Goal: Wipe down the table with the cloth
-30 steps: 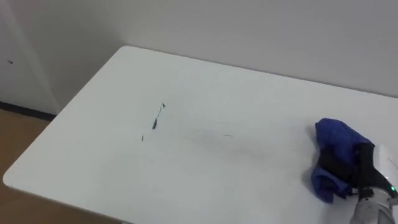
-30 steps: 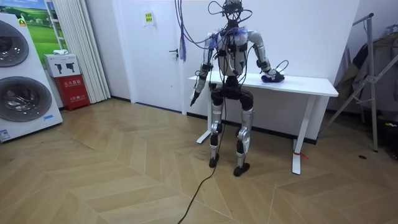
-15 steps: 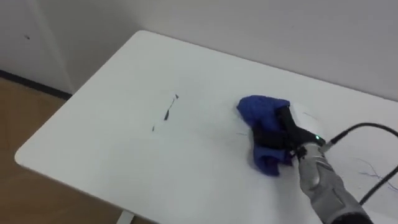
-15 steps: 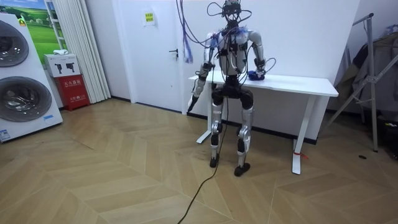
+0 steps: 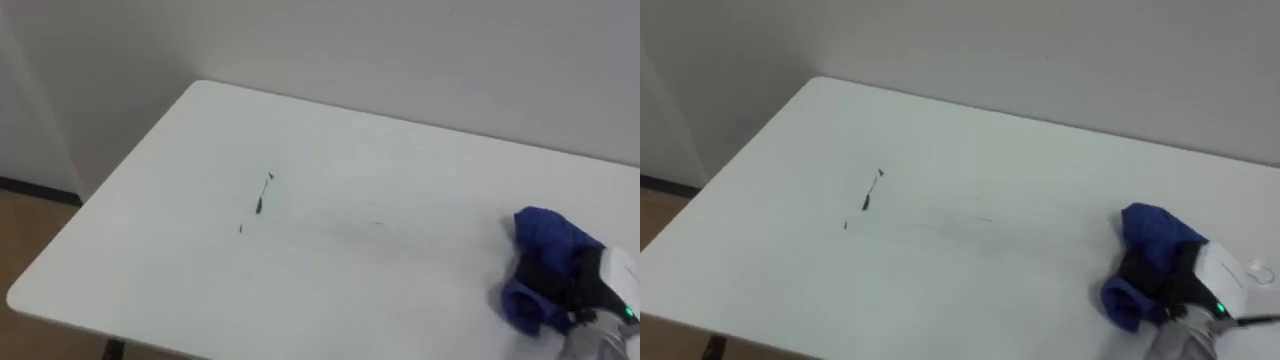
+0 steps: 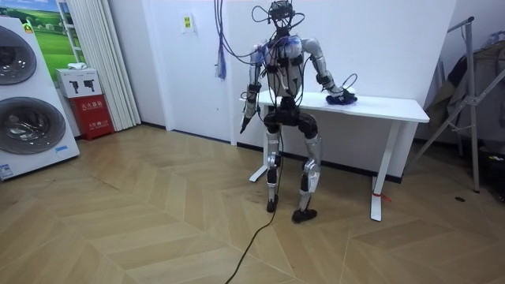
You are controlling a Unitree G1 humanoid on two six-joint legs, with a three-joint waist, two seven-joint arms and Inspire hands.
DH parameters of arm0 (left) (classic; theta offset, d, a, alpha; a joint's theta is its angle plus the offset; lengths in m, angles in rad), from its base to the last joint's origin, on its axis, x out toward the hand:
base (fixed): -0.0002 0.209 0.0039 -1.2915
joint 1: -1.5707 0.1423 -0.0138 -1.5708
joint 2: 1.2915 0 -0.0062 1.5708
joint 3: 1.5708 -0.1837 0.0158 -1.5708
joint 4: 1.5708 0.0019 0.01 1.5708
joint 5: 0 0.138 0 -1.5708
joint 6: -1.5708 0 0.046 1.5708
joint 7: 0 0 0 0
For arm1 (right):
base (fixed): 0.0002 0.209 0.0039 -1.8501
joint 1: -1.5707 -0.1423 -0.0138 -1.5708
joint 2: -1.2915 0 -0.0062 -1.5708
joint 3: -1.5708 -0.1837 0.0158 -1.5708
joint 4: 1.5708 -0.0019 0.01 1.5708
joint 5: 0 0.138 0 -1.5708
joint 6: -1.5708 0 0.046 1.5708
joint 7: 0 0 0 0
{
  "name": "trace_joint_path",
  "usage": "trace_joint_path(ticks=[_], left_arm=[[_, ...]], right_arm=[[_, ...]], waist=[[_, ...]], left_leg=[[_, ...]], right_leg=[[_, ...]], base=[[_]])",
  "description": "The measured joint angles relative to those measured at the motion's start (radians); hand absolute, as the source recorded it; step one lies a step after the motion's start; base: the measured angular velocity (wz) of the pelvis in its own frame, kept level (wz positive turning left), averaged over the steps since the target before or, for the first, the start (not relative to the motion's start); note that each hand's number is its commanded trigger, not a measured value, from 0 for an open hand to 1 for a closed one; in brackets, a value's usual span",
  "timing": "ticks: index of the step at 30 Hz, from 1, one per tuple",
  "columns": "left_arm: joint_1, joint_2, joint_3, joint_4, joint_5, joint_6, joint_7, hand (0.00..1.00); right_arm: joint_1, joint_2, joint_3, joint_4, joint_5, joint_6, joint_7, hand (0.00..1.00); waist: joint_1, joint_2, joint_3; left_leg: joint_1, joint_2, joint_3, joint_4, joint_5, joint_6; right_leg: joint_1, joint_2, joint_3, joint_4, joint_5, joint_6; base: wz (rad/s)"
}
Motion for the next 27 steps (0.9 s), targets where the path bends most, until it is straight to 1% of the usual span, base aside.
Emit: trace_joint_path(ticks=[1, 2, 3, 4, 5, 6, 7, 8, 9, 10, 11, 12, 13, 14, 15, 16, 17, 18, 19, 20, 21, 22, 23, 24, 25, 26, 27], left_arm=[[-0.014, 0.0, 0.0, 0.014, 0.002, 0.0, 0.0, 0.0], [-0.032, 0.005, -0.011, 0.031, -0.009, -0.002, -0.002, 0.0], [-0.06, 0.009, -0.028, 0.046, -0.035, -0.005, -0.007, 0.0], [-0.069, 0.01, -0.032, 0.047, -0.041, -0.005, -0.014, 0.0], [-0.081, 0.018, -0.042, 0.047, -0.047, -0.005, -0.026, 0.0], [-0.08, 0.031, -0.049, 0.045, -0.065, -0.006, -0.033, 0.0], [-0.076, 0.038, -0.052, 0.045, -0.08, -0.004, -0.037, 0.0], [-0.063, 0.047, -0.047, 0.045, -0.114, 0.002, -0.043, 0.0], [-0.055, 0.051, -0.036, 0.042, -0.118, 0.005, -0.044, 0.0], [-0.044, 0.061, -0.016, 0.04, -0.122, 0.009, -0.043, 0.0], [-0.021, 0.062, -0.003, 0.032, -0.136, 0.01, -0.041, 0.0], [0.008, 0.047, -0.001, 0.02, -0.143, 0.013, -0.038, 0.0], [0.013, 0.037, -0.006, 0.02, -0.144, 0.013, -0.04, 0.0], [0.019, 0.008, -0.008, 0.023, -0.143, 0.012, -0.04, 0.0], [0.029, -0.016, -0.01, 0.026, -0.143, 0.009, -0.041, 0.0], [0.032, -0.023, -0.01, 0.03, -0.143, 0.009, -0.041, 0.0], [0.033, -0.03, -0.009, 0.03, -0.143, 0.009, -0.04, 0.0], [0.032, -0.035, -0.009, 0.032, -0.143, 0.009, -0.04, 0.0], [0.031, -0.035, -0.013, 0.034, -0.143, 0.009, -0.041, 0.0], [0.032, -0.039, -0.018, 0.034, -0.134, 0.012, -0.043, 0.0], [0.033, -0.042, -0.022, 0.031, -0.126, 0.016, -0.043, 0.0], [0.033, -0.042, -0.024, 0.026, -0.126, 0.018, -0.043, 0.0], [0.037, -0.039, -0.02, 0.011, -0.13, 0.023, -0.041, 0.0], [0.053, -0.041, -0.01, -0.014, -0.137, 0.037, -0.033, 0.0], [0.063, -0.043, -0.01, -0.03, -0.14, 0.044, -0.032, 0.0], [0.074, -0.046, -0.01, -0.042, -0.161, 0.05, -0.028, 0.0], [0.076, -0.047, -0.01, -0.042, -0.186, 0.059, -0.019, 0.0]], right_arm=[[-0.044, 0.023, 0.026, 0.001, -0.021, 0.001, 0.017, 1.0], [-0.124, 0.058, 0.098, 0.005, -0.045, -0.009, 0.038, 1.0], [-0.175, 0.065, 0.152, 0.007, -0.054, -0.043, 0.056, 1.0], [-0.187, 0.065, 0.164, 0.004, -0.058, -0.06, 0.062, 1.0], [-0.198, 0.065, 0.165, 0.0, -0.058, -0.073, 0.069, 1.0], [-0.2, 0.065, 0.157, 0.01, -0.057, -0.074, 0.069, 1.0], [-0.188, 0.064, 0.148, 0.009, -0.058, -0.075, 0.068, 1.0], [-0.169, 0.063, 0.137, 0.008, -0.058, -0.077, 0.066, 1.0], [-0.158, 0.063, 0.13, 0.009, -0.06, -0.084, 0.066, 1.0], [-0.131, 0.058, 0.103, 0.01, -0.061, -0.107, 0.066, 1.0], [-0.101, 0.054, 0.082, 0.01, -0.064, -0.129, 0.064, 1.0], [-0.052, 0.041, 0.054, 0.0, -0.083, -0.155, 0.056, 1.0], [-0.031, 0.03, 0.036, -0.016, -0.088, -0.164, 0.053, 1.0], [0.014, 0.007, 0.006, -0.04, -0.091, -0.171, 0.05, 1.0], [0.025, 0.003, -0.011, -0.047, -0.091, -0.169, 0.057, 1.0], [0.024, 0.002, -0.016, -0.047, -0.091, -0.166, 0.063, 1.0], [0.02, 0.001, -0.017, -0.06, -0.092, -0.159, 0.085, 1.0], [0.0, 0.0, -0.007, -0.068, -0.087, -0.158, 0.118, 1.0], [-0.013, 0.003, 0.003, -0.068, -0.086, -0.155, 0.135, 1.0], [-0.04, 0.008, 0.022, -0.086, -0.093, -0.131, 0.173, 1.0], [-0.071, 0.007, 0.042, -0.11, -0.109, -0.107, 0.204, 1.0], [-0.086, 0.007, 0.058, -0.122, -0.123, -0.097, 0.214, 1.0], [-0.103, 0.015, 0.078, -0.145, -0.154, -0.088, 0.222, 1.0], [-0.103, 0.018, 0.104, -0.168, -0.175, -0.084, 0.224, 1.0], [-0.101, 0.018, 0.11, -0.172, -0.175, -0.085, 0.224, 1.0], [-0.093, 0.017, 0.111, -0.178, -0.17, -0.098, 0.219, 1.0], [-0.078, 0.016, 0.111, -0.185, -0.155, -0.113, 0.202, 1.0]], waist=[[0.023, 0.0, 0.0], [0.05, -0.002, 0.0063], [0.07, 0.0, 0.0114], [0.074, 0.001, 0.012], [0.07, -0.001, 0.0111], [0.061, -0.006, 0.0095], [0.055, -0.008, 0.01], [0.04, -0.012, 0.0102], [0.03, -0.02, 0.0113], [0.007, -0.028, 0.0162], [-0.022, -0.031, 0.0174], [-0.052, -0.01, 0.0044], [-0.063, -0.007, 0.0026], [-0.078, 0.005, -0.0003], [-0.077, 0.009, 0.0005], [-0.076, 0.006, 0.0027], [-0.075, 0.014, 0.0014], [-0.065, 0.02, 0.0115], [-0.05, 0.022, 0.0152], [-0.013, 0.024, 0.018], [0.02, 0.031, 0.02], [0.028, 0.036, 0.0196], [0.038, 0.04, 0.029], [0.04, 0.031, 0.0238], [0.034, 0.035, 0.0251], [0.027, 0.036, 0.0225], [0.01, 0.035, 0.0156]], left_leg=[[-0.02, 0.012, -0.001, 0.016, -0.004, -0.007], [-0.058, 0.029, -0.031, 0.044, -0.005, -0.019], [-0.101, 0.045, -0.067, 0.064, -0.002, -0.034], [-0.125, 0.05, -0.091, 0.071, 0.004, -0.042], [-0.169, 0.058, -0.146, 0.08, 0.017, -0.057], [-0.195, 0.068, -0.192, 0.081, 0.033, -0.077], [-0.2, 0.074, -0.21, 0.08, 0.041, -0.087], [-0.197, 0.082, -0.242, 0.071, 0.054, -0.111], [-0.191, 0.084, -0.255, 0.062, 0.063, -0.126], [-0.185, 0.099, -0.277, 0.06, 0.073, -0.157], [-0.18, 0.122, -0.284, 0.068, 0.081, -0.196], [-0.175, 0.175, -0.281, 0.066, 0.102, -0.228], [-0.174, 0.193, -0.272, 0.061, 0.119, -0.225], [-0.165, 0.198, -0.227, 0.062, 0.135, -0.206], [-0.145, 0.194, -0.167, 0.062, 0.136, -0.203], [-0.137, 0.191, -0.144, 0.066, 0.136, -0.2], [-0.132, 0.187, -0.115, 0.077, 0.135, -0.163], [-0.132, 0.17, -0.116, 0.11, 0.12, -0.132], [-0.133, 0.151, -0.118, 0.126, 0.106, -0.113], [-0.133, 0.089, -0.129, 0.137, 0.07, -0.083], [-0.144, 0.021, -0.131, 0.117, 0.047, -0.064], [-0.146, -0.008, -0.131, 0.089, 0.046, -0.053], [-0.14, -0.043, -0.141, 0.045, 0.053, -0.028], [-0.126, -0.047, -0.137, 0.017, 0.065, -0.031], [-0.122, -0.048, -0.137, 0.006, 0.069, -0.032], [-0.109, -0.05, -0.131, -0.021, 0.077, -0.033], [-0.104, -0.052, -0.133, -0.045, 0.085, -0.033]], right_leg=[[-0.007, -0.016, 0.002, 0.006, -0.005, 0.002], [-0.011, -0.043, 0.022, -0.013, -0.006, 0.005], [-0.007, -0.058, 0.047, -0.051, -0.005, 0.006], [-0.002, -0.064, 0.05, -0.071, -0.004, 0.009], [0.008, -0.074, 0.051, -0.112, 0.006, 0.022], [0.011, -0.075, 0.055, -0.154, 0.021, 0.03], [0.017, -0.075, 0.049, -0.181, 0.032, 0.037], [0.029, -0.072, 0.04, -0.239, 0.055, 0.04], [0.034, -0.068, 0.033, -0.262, 0.065, 0.041], [0.039, -0.049, 0.01, -0.294, 0.086, 0.041], [0.036, -0.027, -0.024, -0.279, 0.102, 0.087], [0.052, 0.013, -0.048, -0.245, 0.047, 0.098], [0.053, 0.025, -0.063, -0.229, 0.024, 0.083], [0.053, 0.043, -0.072, -0.209, -0.007, 0.059], [0.049, 0.059, -0.071, -0.201, -0.023, 0.031], [0.045, 0.067, -0.068, -0.201, -0.027, 0.019], [0.036, 0.086, -0.055, -0.201, -0.036, -0.018], [0.027, 0.102, -0.022, -0.201, -0.045, -0.064], [0.019, 0.106, -0.004, -0.201, -0.046, -0.08], [-0.001, 0.108, 0.031, -0.201, -0.04, -0.09], [-0.024, 0.118, 0.06, -0.2, -0.034, -0.101], [-0.034, 0.126, 0.072, -0.201, -0.032, -0.104], [-0.058, 0.138, 0.096, -0.203, -0.031, -0.105], [-0.067, 0.146, 0.111, -0.213, -0.029, -0.111], [-0.065, 0.157, 0.114, -0.225, -0.028, -0.116], [-0.063, 0.17, 0.135, -0.243, -0.024, -0.132], [-0.058, 0.177, 0.142, -0.266, -0.019, -0.143]], base=[[-0.88], [-0.4], [0.0], [0.73], [1.15], [1.17], [1.01], [0.7], [0.85], [0.8], [0.92], [0.72], [0.61], [0.31], [0.09], [-0.22], [-0.37], [-0.46], [-0.79], [-1.09], [-1.07], [-0.86], [-0.59], [-0.43], [-0.23], [-0.03], [0.05]])
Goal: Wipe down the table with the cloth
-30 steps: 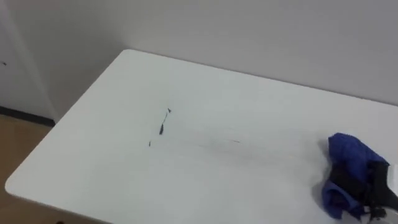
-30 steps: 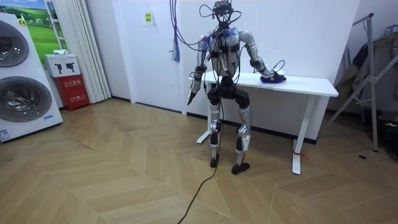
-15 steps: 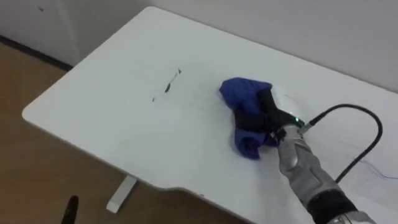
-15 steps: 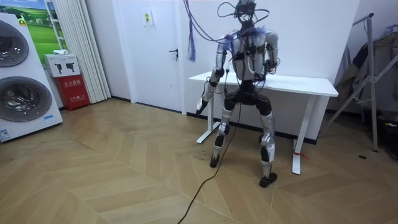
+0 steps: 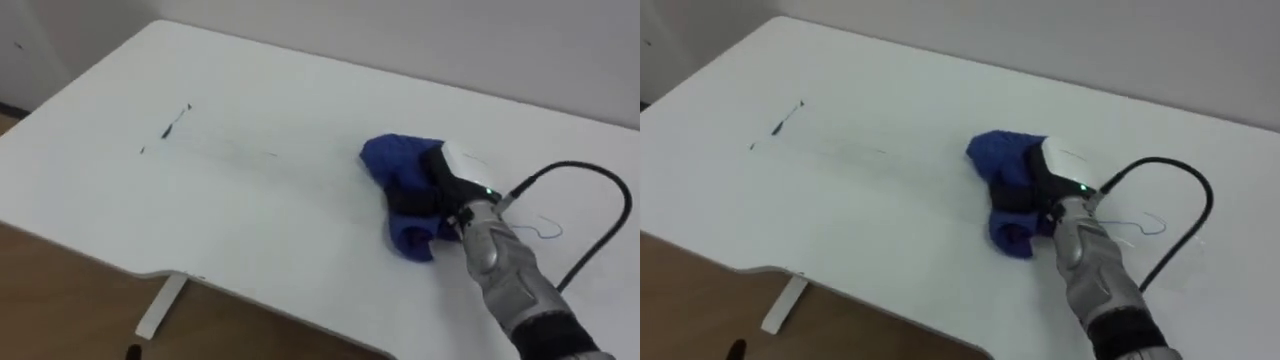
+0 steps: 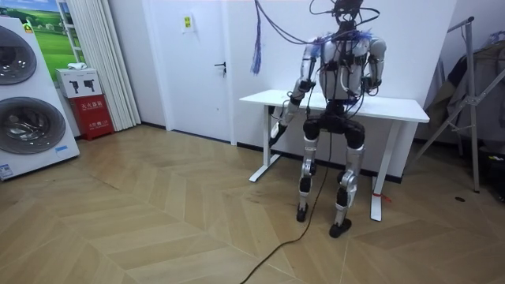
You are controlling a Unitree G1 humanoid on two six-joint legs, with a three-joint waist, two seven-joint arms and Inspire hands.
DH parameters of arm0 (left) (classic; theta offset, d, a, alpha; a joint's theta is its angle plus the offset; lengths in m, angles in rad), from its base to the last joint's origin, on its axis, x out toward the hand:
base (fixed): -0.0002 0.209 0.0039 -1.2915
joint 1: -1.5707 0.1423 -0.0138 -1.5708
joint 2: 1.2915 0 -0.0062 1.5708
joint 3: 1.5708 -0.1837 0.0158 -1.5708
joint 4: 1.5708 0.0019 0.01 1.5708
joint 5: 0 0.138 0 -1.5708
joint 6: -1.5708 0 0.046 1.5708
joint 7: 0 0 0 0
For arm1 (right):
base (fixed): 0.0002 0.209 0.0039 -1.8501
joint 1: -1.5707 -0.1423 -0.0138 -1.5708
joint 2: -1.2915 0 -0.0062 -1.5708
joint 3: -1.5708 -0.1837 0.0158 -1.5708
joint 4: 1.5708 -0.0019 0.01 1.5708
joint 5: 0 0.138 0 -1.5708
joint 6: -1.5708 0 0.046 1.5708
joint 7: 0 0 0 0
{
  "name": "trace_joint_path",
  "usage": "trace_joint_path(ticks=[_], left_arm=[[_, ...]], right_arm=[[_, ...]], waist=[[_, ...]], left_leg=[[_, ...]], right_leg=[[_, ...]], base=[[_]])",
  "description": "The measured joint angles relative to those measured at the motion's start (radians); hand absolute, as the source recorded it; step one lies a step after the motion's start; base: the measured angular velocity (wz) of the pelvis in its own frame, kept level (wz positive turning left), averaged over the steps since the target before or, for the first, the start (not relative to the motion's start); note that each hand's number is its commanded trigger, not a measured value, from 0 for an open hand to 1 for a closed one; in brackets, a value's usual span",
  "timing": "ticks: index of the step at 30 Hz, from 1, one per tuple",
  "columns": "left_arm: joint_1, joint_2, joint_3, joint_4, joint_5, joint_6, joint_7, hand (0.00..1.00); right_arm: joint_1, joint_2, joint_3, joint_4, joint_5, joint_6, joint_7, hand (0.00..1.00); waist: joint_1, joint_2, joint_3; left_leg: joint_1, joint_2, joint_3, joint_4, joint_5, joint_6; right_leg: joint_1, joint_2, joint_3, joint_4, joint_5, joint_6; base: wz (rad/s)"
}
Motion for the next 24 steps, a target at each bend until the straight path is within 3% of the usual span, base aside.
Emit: trace_joint_path(ticks=[1, 2, 4, 5, 7, 9, 11, 13, 14, 16, 19, 20, 22, 24], left_arm=[[0.0, 0.0, 0.001, -0.002, -0.004, 0.003, 0.005, 0.0], [0.003, 0.002, 0.005, -0.019, -0.018, 0.008, 0.007, 0.0], [0.004, 0.001, 0.024, -0.024, -0.015, 0.007, 0.007, 0.0], [0.006, 0.002, 0.055, -0.038, 0.009, 0.002, 0.007, 0.0], [0.009, 0.004, 0.116, -0.037, 0.069, -0.01, 0.008, 0.0], [0.017, 0.008, 0.189, -0.037, 0.115, -0.019, 0.009, 0.0], [0.024, 0.015, 0.219, -0.037, 0.123, -0.024, 0.01, 0.0], [0.028, 0.015, 0.219, -0.038, 0.12, -0.025, 0.015, 0.0], [0.024, 0.014, 0.207, -0.039, 0.116, -0.027, 0.021, 0.0], [0.019, 0.007, 0.179, -0.037, 0.107, -0.028, 0.022, 0.0], [0.009, 0.005, 0.103, -0.014, 0.089, -0.029, 0.022, 0.0], [-0.004, -0.008, 0.1, 0.0, 0.089, -0.027, 0.022, 0.0], [-0.015, -0.021, 0.097, 0.002, 0.089, -0.027, 0.02, 0.0], [-0.025, -0.02, 0.056, -0.004, 0.083, -0.022, 0.013, 0.0]], right_arm=[[0.018, 0.0, 0.0, 0.003, 0.005, -0.013, -0.018, 1.0], [0.048, 0.0, -0.002, 0.001, 0.031, -0.04, -0.059, 1.0], [0.114, 0.0, -0.027, 0.002, 0.056, -0.088, -0.119, 1.0], [0.167, 0.0, -0.062, 0.002, 0.055, -0.129, -0.158, 1.0], [0.251, 0.0, -0.137, 0.002, 0.059, -0.17, -0.22, 1.0], [0.357, -0.003, -0.256, 0.007, 0.099, -0.177, -0.275, 1.0], [0.406, -0.027, -0.331, 0.041, 0.133, -0.177, -0.302, 1.0], [0.415, -0.055, -0.368, 0.082, 0.164, -0.176, -0.312, 1.0], [0.411, -0.065, -0.377, 0.088, 0.182, -0.162, -0.313, 1.0], [0.375, -0.07, -0.37, 0.09, 0.175, -0.13, -0.311, 1.0], [0.296, -0.07, -0.315, 0.076, 0.17, -0.019, -0.279, 1.0], [0.256, -0.071, -0.275, 0.055, 0.14, 0.035, -0.241, 1.0], [0.186, -0.068, -0.172, 0.014, 0.077, 0.092, -0.17, 1.0], [0.072, -0.046, -0.033, -0.057, 0.013, 0.111, -0.089, 1.0]], waist=[[-0.017, -0.001, -0.0014], [-0.063, -0.003, -0.0033], [-0.104, -0.006, -0.0091], [-0.138, -0.017, -0.0126], [-0.173, -0.04, -0.0131], [-0.202, -0.061, -0.0254], [-0.207, -0.07, -0.0289], [-0.208, -0.063, -0.0302], [-0.214, -0.056, -0.0303], [-0.207, -0.042, -0.0305], [-0.188, -0.028, -0.0276], [-0.163, -0.022, -0.0242], [-0.118, -0.022, -0.0226], [-0.094, -0.036, -0.006]], left_leg=[[0.0, -0.004, -0.008, -0.009, 0.005, 0.0], [0.001, -0.016, -0.035, -0.025, 0.011, 0.002], [0.025, -0.027, -0.053, -0.057, 0.022, 0.004], [0.044, -0.035, -0.058, -0.072, 0.023, 0.004], [0.075, -0.049, -0.061, -0.09, 0.023, 0.004], [0.105, -0.056, -0.058, -0.105, 0.023, 0.004], [0.125, -0.057, -0.048, -0.107, 0.022, 0.005], [0.135, -0.057, -0.051, -0.107, 0.018, 0.01], [0.134, -0.057, -0.052, -0.111, 0.01, 0.016], [0.136, -0.057, -0.052, -0.115, 0.005, 0.02], [0.137, -0.056, -0.035, -0.113, 0.004, 0.022], [0.134, -0.049, -0.02, -0.115, 0.005, 0.02], [0.119, -0.041, -0.023, -0.116, 0.008, 0.018], [0.096, -0.03, -0.031, -0.119, 0.024, 0.01]], right_leg=[[0.005, 0.0, -0.004, -0.011, 0.004, 0.006], [0.019, 0.0, 0.003, -0.028, 0.013, 0.023], [0.042, -0.004, 0.007, -0.036, 0.027, 0.051], [0.075, -0.008, 0.006, -0.06, 0.035, 0.105], [0.124, -0.014, 0.0, -0.095, 0.031, 0.128], [0.163, -0.014, -0.009, -0.122, 0.039, 0.139], [0.183, -0.016, -0.01, -0.129, 0.047, 0.144], [0.188, -0.016, -0.018, -0.13, 0.058, 0.15], [0.188, -0.016, -0.04, -0.13, 0.058, 0.15], [0.186, -0.017, -0.04, -0.129, 0.063, 0.155], [0.175, -0.018, -0.026, -0.125, 0.065, 0.155], [0.151, -0.012, -0.004, -0.109, 0.07, 0.147], [0.114, -0.001, -0.008, -0.092, 0.081, 0.129], [0.088, 0.013, -0.013, -0.094, 0.091, 0.114]], base=[[0.45], [0.58], [0.62], [0.49], [0.23], [0.06], [-0.09], [-0.19], [-0.11], [-0.19], [-0.32], [-0.54], [-0.71], [-0.23]])
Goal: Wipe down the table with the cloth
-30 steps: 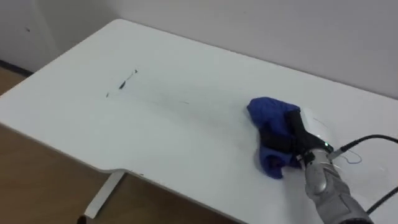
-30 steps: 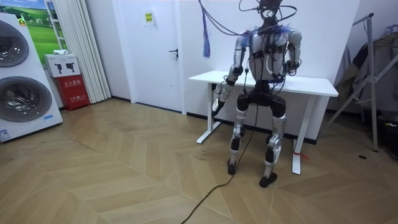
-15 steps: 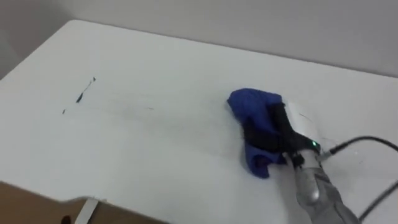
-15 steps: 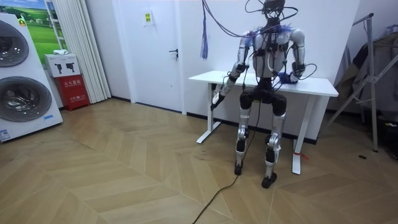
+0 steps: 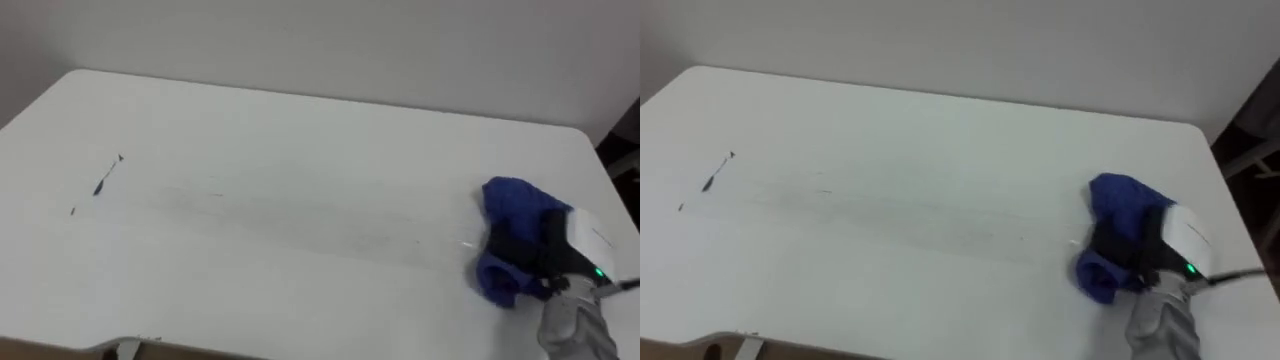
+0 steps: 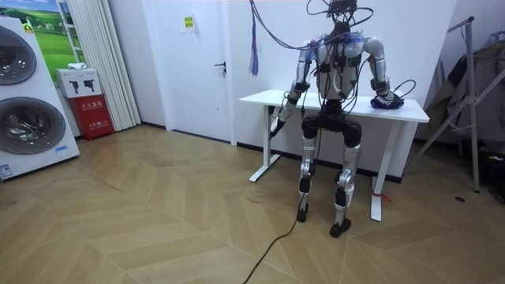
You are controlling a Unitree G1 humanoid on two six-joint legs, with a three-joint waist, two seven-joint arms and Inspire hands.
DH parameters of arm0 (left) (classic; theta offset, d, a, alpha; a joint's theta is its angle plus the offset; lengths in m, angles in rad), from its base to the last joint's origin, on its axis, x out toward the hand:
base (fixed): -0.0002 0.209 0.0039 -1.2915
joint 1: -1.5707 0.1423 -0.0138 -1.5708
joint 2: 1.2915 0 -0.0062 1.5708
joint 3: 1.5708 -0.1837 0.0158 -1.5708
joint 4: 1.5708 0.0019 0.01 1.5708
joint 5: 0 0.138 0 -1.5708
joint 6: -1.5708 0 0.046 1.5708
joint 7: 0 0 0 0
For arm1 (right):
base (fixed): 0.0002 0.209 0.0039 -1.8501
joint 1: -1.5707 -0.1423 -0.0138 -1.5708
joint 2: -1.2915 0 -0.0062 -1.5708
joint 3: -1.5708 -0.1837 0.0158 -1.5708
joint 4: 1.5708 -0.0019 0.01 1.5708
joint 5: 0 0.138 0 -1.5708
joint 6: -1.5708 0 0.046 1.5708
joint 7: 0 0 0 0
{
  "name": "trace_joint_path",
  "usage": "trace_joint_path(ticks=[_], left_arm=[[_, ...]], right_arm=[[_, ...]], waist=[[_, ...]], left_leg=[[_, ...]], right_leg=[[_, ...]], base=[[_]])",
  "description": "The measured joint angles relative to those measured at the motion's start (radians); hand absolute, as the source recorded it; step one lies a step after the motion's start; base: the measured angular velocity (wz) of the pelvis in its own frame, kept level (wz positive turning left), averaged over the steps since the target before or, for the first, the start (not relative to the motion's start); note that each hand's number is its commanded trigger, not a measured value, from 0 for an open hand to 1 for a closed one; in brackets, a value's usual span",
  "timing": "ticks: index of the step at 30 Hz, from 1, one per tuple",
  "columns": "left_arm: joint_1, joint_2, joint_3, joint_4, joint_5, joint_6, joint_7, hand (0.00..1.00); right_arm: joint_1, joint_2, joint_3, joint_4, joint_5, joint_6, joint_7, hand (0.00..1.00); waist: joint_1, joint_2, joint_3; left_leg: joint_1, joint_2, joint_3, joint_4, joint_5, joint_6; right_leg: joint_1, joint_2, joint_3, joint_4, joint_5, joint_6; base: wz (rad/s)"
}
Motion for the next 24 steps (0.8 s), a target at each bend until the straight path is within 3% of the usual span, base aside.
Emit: trace_joint_path(ticks=[1, 3, 5, 7, 9, 11, 12, 15, 17, 18, 20, 22, 24], left_arm=[[-0.003, 0.0, -0.012, 0.0, -0.008, 0.0, -0.004, 0.0], [-0.008, 0.0, -0.038, -0.001, -0.015, 0.002, -0.018, 0.0], [0.013, 0.002, -0.025, -0.005, -0.01, 0.005, -0.018, 0.0], [0.052, 0.002, 0.008, -0.01, -0.009, 0.01, -0.017, 0.0], [0.098, 0.013, 0.035, -0.01, -0.008, 0.014, -0.017, 0.0], [0.125, 0.014, 0.06, 0.002, 0.001, 0.018, -0.017, 0.0], [0.129, 0.015, 0.074, 0.018, 0.009, 0.02, -0.016, 0.0], [0.118, 0.02, 0.086, 0.017, 0.004, 0.013, -0.014, 0.0], [0.093, 0.021, 0.083, 0.011, -0.011, 0.001, -0.011, 0.0], [0.077, 0.019, 0.075, -0.013, -0.014, -0.002, -0.009, 0.0], [0.046, 0.017, 0.065, -0.027, -0.013, -0.013, -0.007, 0.0], [0.004, 0.015, 0.038, -0.036, -0.014, -0.014, -0.005, 0.0], [-0.022, 0.0, 0.007, -0.04, -0.012, -0.023, -0.005, 0.0]], right_arm=[[-0.027, 0.005, 0.026, -0.007, 0.0, 0.0, 0.012, 1.0], [-0.113, 0.006, 0.067, -0.008, 0.008, -0.033, 0.042, 1.0], [-0.133, 0.004, 0.053, -0.006, 0.007, -0.042, 0.042, 1.0], [-0.103, -0.001, 0.012, 0.009, 0.004, -0.054, 0.037, 1.0], [-0.023, -0.002, -0.061, 0.106, 0.001, -0.072, 0.024, 1.0], [0.069, 0.002, -0.142, 0.096, 0.013, -0.129, -0.032, 1.0], [0.105, -0.002, -0.173, 0.098, 0.016, -0.156, -0.064, 1.0], [0.164, -0.002, -0.234, 0.099, 0.019, -0.185, -0.111, 1.0], [0.168, -0.002, -0.244, 0.121, 0.026, -0.188, -0.124, 1.0], [0.162, -0.004, -0.235, 0.133, 0.037, -0.187, -0.127, 1.0], [0.144, -0.004, -0.215, 0.145, 0.039, -0.178, -0.129, 1.0], [0.11, -0.001, -0.186, 0.162, 0.042, -0.153, -0.121, 1.0], [0.069, -0.003, -0.133, 0.146, 0.031, -0.084, -0.077, 1.0]], waist=[[0.01, 0.002, 0.0047], [0.015, -0.004, 0.0064], [0.038, -0.006, 0.0062], [0.036, -0.006, 0.0062], [0.017, -0.009, 0.0042], [-0.028, -0.002, 0.0053], [-0.047, 0.001, 0.0044], [-0.088, 0.005, -0.0041], [-0.103, 0.008, -0.004], [-0.101, 0.01, -0.009], [-0.094, 0.011, -0.0102], [-0.081, 0.013, -0.0115], [-0.043, 0.014, -0.0123]], left_leg=[[-0.002, 0.002, -0.001, 0.001, 0.001, -0.002], [-0.018, -0.001, -0.041, 0.004, 0.008, -0.004], [-0.016, -0.006, -0.065, 0.0, 0.016, -0.005], [-0.011, -0.009, -0.086, -0.002, 0.016, -0.004], [-0.006, -0.018, -0.113, -0.001, 0.013, 0.001], [-0.003, -0.027, -0.114, -0.001, 0.012, 0.002], [0.006, -0.034, -0.114, 0.0, 0.012, 0.002], [0.01, -0.036, -0.112, -0.001, 0.008, 0.009], [0.021, -0.036, -0.112, -0.002, 0.007, 0.01], [0.025, -0.034, -0.107, -0.003, 0.003, 0.013], [0.026, -0.033, -0.1, -0.008, 0.002, 0.012], [0.026, -0.031, -0.086, -0.008, 0.003, 0.01], [0.033, -0.025, -0.054, -0.014, 0.006, 0.005]], right_leg=[[-0.001, 0.002, -0.003, -0.002, 0.001, -0.002], [0.001, 0.003, -0.044, -0.014, 0.001, -0.002], [0.011, 0.003, -0.053, -0.023, 0.001, -0.002], [0.03, 0.002, -0.061, -0.027, 0.001, -0.002], [0.055, -0.003, -0.09, -0.037, 0.001, -0.002], [0.071, -0.011, -0.085, -0.038, -0.001, 0.003], [0.082, -0.017, -0.08, -0.04, -0.006, 0.01], [0.087, -0.018, -0.083, -0.038, -0.007, 0.012], [0.098, -0.018, -0.082, -0.038, -0.007, 0.012], [0.1, -0.017, -0.075, -0.036, -0.01, 0.016], [0.098, -0.017, -0.071, -0.037, -0.013, 0.021], [0.095, -0.016, -0.049, -0.036, -0.014, 0.022], [0.079, -0.013, -0.032, -0.035, -0.015, 0.02]], base=[[0.22], [0.58], [0.49], [0.45], [0.48], [0.4], [0.2], [0.0], [-0.1], [-0.15], [-0.27], [-0.34], [-0.43]])
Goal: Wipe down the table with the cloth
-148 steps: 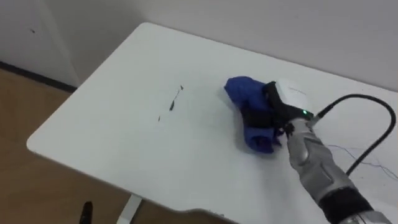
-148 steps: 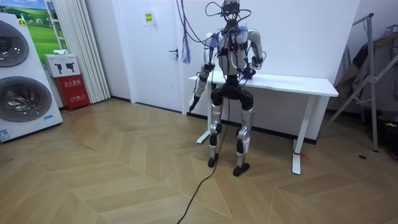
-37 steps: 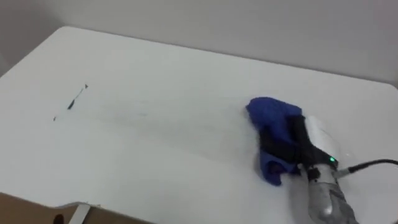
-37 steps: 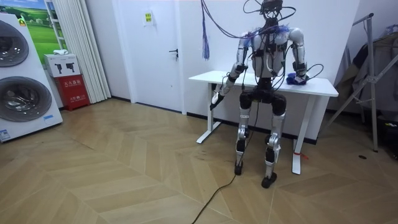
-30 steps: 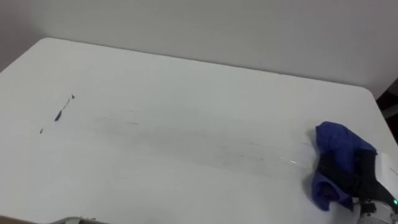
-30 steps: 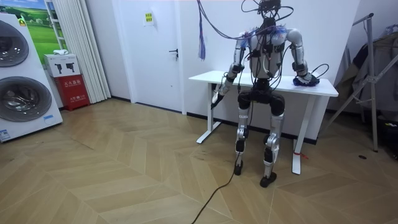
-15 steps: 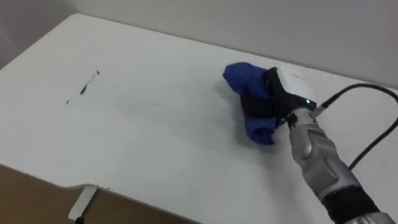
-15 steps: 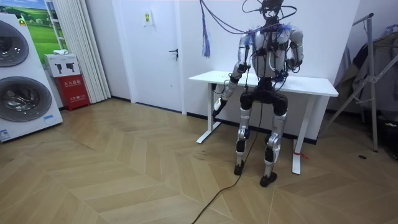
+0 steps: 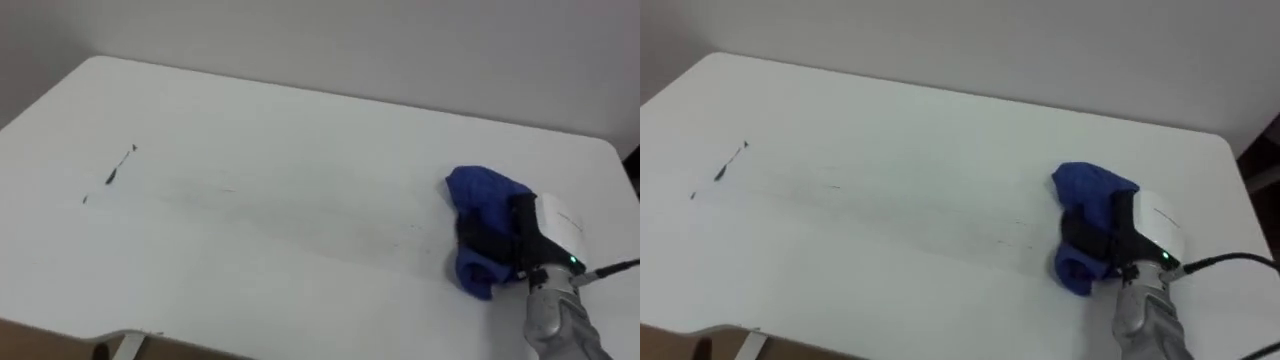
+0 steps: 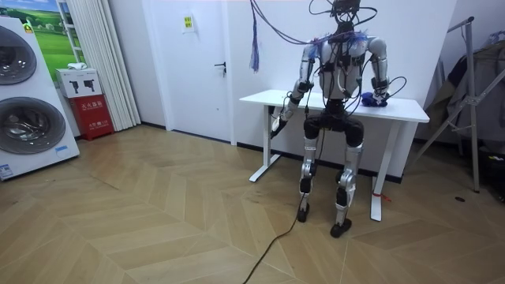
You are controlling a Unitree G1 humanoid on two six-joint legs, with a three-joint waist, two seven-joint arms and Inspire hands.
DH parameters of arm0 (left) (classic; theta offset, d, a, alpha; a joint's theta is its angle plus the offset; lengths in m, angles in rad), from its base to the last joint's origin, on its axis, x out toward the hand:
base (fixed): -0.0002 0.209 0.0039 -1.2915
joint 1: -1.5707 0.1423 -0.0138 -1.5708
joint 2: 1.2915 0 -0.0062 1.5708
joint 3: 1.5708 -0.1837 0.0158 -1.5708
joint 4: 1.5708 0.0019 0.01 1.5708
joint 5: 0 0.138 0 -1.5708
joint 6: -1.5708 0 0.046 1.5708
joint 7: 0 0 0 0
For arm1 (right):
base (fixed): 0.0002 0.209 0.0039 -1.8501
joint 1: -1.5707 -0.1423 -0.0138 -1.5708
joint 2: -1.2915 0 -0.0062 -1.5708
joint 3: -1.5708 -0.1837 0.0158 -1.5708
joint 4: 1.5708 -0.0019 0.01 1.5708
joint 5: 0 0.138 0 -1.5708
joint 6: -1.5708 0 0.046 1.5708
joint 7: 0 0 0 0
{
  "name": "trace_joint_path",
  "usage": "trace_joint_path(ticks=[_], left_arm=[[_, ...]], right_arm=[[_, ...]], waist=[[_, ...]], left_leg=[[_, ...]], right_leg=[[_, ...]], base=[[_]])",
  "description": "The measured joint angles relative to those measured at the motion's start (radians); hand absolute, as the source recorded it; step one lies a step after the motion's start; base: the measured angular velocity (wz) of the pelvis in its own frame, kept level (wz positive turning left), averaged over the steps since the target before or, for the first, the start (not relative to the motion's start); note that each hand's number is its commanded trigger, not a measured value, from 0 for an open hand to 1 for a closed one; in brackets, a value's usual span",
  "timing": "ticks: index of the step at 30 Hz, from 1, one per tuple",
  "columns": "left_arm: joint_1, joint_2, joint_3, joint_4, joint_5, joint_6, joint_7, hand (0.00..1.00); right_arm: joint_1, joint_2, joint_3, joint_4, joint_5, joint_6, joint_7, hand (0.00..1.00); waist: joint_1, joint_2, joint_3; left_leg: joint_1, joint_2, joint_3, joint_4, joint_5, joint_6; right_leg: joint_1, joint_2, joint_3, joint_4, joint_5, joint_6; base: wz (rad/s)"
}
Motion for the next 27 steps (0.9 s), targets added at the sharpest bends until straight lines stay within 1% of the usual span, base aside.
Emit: trace_joint_path(ticks=[1, 2, 3, 4, 5, 6, 7, 8, 10, 11, 12, 13, 14, 15, 16, 17, 19, 20, 23, 24, 27], left_arm=[[-0.001, -0.002, -0.01, 0.0, -0.002, -0.001, -0.001, 0.0], [-0.005, -0.004, -0.029, 0.0, -0.002, 0.001, -0.002, 0.0], [-0.006, -0.004, -0.044, 0.0, -0.002, 0.003, -0.002, 0.0], [-0.003, -0.004, -0.049, 0.0, -0.002, 0.004, -0.002, 0.0], [0.008, -0.002, -0.05, -0.001, -0.003, 0.005, -0.003, 0.0], [0.023, 0.001, -0.052, -0.001, -0.014, 0.008, -0.003, 0.0], [0.032, 0.002, -0.052, 0.0, -0.02, 0.012, -0.002, 0.0], [0.045, 0.002, -0.052, 0.0, -0.02, 0.025, -0.002, 0.0], [0.059, 0.002, -0.044, 0.004, -0.02, 0.028, -0.003, 0.0], [0.072, 0.004, -0.035, 0.006, -0.02, 0.027, -0.003, 0.0], [0.076, 0.009, -0.035, 0.011, -0.02, 0.026, -0.003, 0.0], [0.081, 0.016, -0.033, 0.026, -0.02, 0.026, -0.004, 0.0], [0.092, 0.017, -0.024, 0.034, -0.018, 0.026, -0.006, 0.0], [0.1, 0.017, -0.008, 0.039, -0.014, 0.026, -0.009, 0.0], [0.103, 0.017, -0.002, 0.039, -0.013, 0.026, -0.009, 0.0], [0.108, 0.021, 0.002, 0.039, -0.02, 0.026, -0.009, 0.0], [0.11, 0.024, 0.001, 0.039, -0.021, 0.026, -0.009, 0.0], [0.107, 0.023, 0.001, 0.039, -0.02, 0.026, -0.01, 0.0], [0.078, 0.022, 0.001, 0.038, -0.02, 0.025, -0.011, 0.0], [0.063, 0.022, 0.0, 0.037, -0.02, 0.025, -0.011, 0.0], [0.044, 0.022, -0.007, 0.009, -0.021, 0.023, -0.011, 0.0]], right_arm=[[-0.007, 0.0, 0.018, -0.016, -0.006, 0.017, 0.02, 1.0], [-0.012, -0.001, 0.052, -0.063, -0.022, 0.046, 0.062, 1.0], [-0.015, 0.003, 0.084, -0.103, -0.045, 0.065, 0.098, 1.0], [-0.02, 0.006, 0.098, -0.118, -0.057, 0.07, 0.111, 1.0], [-0.032, 0.009, 0.131, -0.135, -0.064, 0.073, 0.13, 1.0], [-0.051, 0.009, 0.156, -0.133, -0.062, 0.071, 0.145, 1.0], [-0.061, 0.009, 0.166, -0.127, -0.062, 0.071, 0.147, 1.0], [-0.066, 0.008, 0.166, -0.12, -0.06, 0.071, 0.145, 1.0], [-0.061, 0.005, 0.149, -0.114, -0.061, 0.056, 0.136, 1.0], [-0.044, 0.005, 0.131, -0.105, -0.06, 0.034, 0.129, 0.55], [-0.033, 0.005, 0.121, -0.097, -0.055, 0.018, 0.118, 0.16], [-0.008, 0.005, 0.105, -0.084, -0.043, -0.009, 0.092, 0.0], [0.011, 0.005, 0.087, -0.078, -0.042, -0.031, 0.075, 0.0], [0.039, 0.004, 0.069, -0.079, -0.039, -0.043, 0.05, 0.0], [0.053, 0.005, 0.058, -0.079, -0.034, -0.051, 0.037, 0.0], [0.076, 0.004, 0.045, -0.08, -0.015, -0.061, 0.017, 0.0], [0.096, 0.004, 0.045, -0.08, 0.007, -0.065, 0.0, 0.0], [0.1, 0.003, 0.045, -0.078, 0.011, -0.071, -0.005, 0.0], [0.11, -0.001, 0.045, -0.074, -0.003, -0.08, -0.013, 0.0], [0.113, -0.001, 0.045, -0.072, -0.014, -0.081, -0.02, 0.0], [0.115, -0.001, 0.046, -0.064, -0.033, -0.082, -0.03, 0.0]], waist=[[0.005, -0.002, -0.0002], [0.016, -0.005, -0.0003], [0.036, -0.012, 0.0009], [0.045, -0.016, 0.0028], [0.054, -0.027, 0.0038], [0.058, -0.034, 0.0069], [0.061, -0.035, 0.0079], [0.064, -0.037, 0.0089], [0.058, -0.037, 0.0117], [0.047, -0.036, 0.012], [0.044, -0.035, 0.0122], [0.041, -0.03, 0.0131], [0.033, -0.022, 0.0125], [0.022, -0.016, 0.0098], [0.019, -0.013, 0.0082], [0.016, -0.007, 0.0094], [0.003, -0.004, 0.008], [-0.01, -0.002, 0.0082], [-0.03, -0.001, 0.0072], [-0.032, 0.002, 0.0055], [-0.035, 0.005, 0.0021]], left_leg=[[0.0, 0.001, 0.005, -0.002, 0.001, -0.001], [-0.006, 0.005, 0.011, -0.002, 0.003, -0.004], [-0.014, 0.01, 0.02, -0.002, 0.005, -0.007], [-0.017, 0.013, 0.023, -0.002, 0.006, -0.008], [-0.022, 0.016, 0.023, -0.002, 0.008, -0.011], [-0.023, 0.017, 0.022, 0.003, 0.009, -0.012], [-0.024, 0.017, 0.019, 0.004, 0.01, -0.012], [-0.026, 0.016, 0.007, 0.006, 0.01, -0.012], [-0.029, 0.012, -0.009, 0.007, 0.009, -0.011], [-0.028, 0.011, -0.021, 0.007, 0.008, -0.01], [-0.026, 0.011, -0.022, 0.006, 0.008, -0.009], [-0.018, 0.011, -0.024, 0.006, 0.005, -0.008], [-0.012, 0.01, -0.027, 0.006, 0.002, -0.007], [-0.008, 0.008, -0.033, 0.004, 0.0, -0.005], [-0.002, 0.008, -0.033, 0.003, -0.001, -0.004], [0.01, 0.007, -0.032, -0.001, -0.002, -0.003], [0.014, 0.005, -0.032, -0.001, -0.002, -0.003], [0.013, 0.005, -0.032, -0.001, -0.002, -0.003], [0.006, 0.005, -0.032, -0.002, -0.003, -0.003], [0.006, 0.005, -0.03, -0.002, -0.003, -0.003], [0.008, 0.004, -0.023, 0.0, -0.003, -0.003]], right_leg=[[-0.002, 0.001, 0.003, 0.001, -0.001, -0.001], [-0.019, 0.003, 0.01, 0.006, -0.001, -0.003], [-0.034, 0.006, 0.016, 0.007, 0.0, -0.008], [-0.038, 0.009, 0.02, 0.006, 0.001, -0.01], [-0.046, 0.014, 0.023, 0.004, 0.003, -0.013], [-0.047, 0.016, 0.021, 0.003, 0.004, -0.015], [-0.045, 0.016, 0.018, 0.002, 0.005, -0.017], [-0.041, 0.016, 0.008, 0.001, 0.006, -0.017], [-0.034, 0.014, -0.005, -0.001, 0.006, -0.016], [-0.025, 0.014, -0.018, -0.002, 0.006, -0.016], [-0.021, 0.014, -0.02, -0.002, 0.006, -0.016], [-0.011, 0.014, -0.02, -0.003, 0.006, -0.015], [-0.001, 0.014, -0.028, -0.004, 0.006, -0.015], [0.009, 0.012, -0.033, -0.005, 0.006, -0.015], [0.01, 0.011, -0.032, -0.005, 0.006, -0.014], [0.019, 0.01, -0.029, -0.006, 0.006, -0.014], [0.023, 0.009, -0.029, -0.006, 0.005, -0.013], [0.024, 0.009, -0.029, -0.006, 0.005, -0.013], [0.023, 0.009, -0.032, -0.004, 0.006, -0.013], [0.021, 0.009, -0.031, -0.003, 0.006, -0.013], [0.021, 0.007, -0.028, -0.002, 0.005, -0.011]], base=[[-0.3], [-0.22], [-0.22], [-0.13], [0.0], [0.04], [0.15], [0.27], [0.33], [0.25], [0.24], [0.11], [0.16], [0.14], [0.11], [0.0], [-0.02], [0.0], [0.0], [-0.05], [-0.07]])
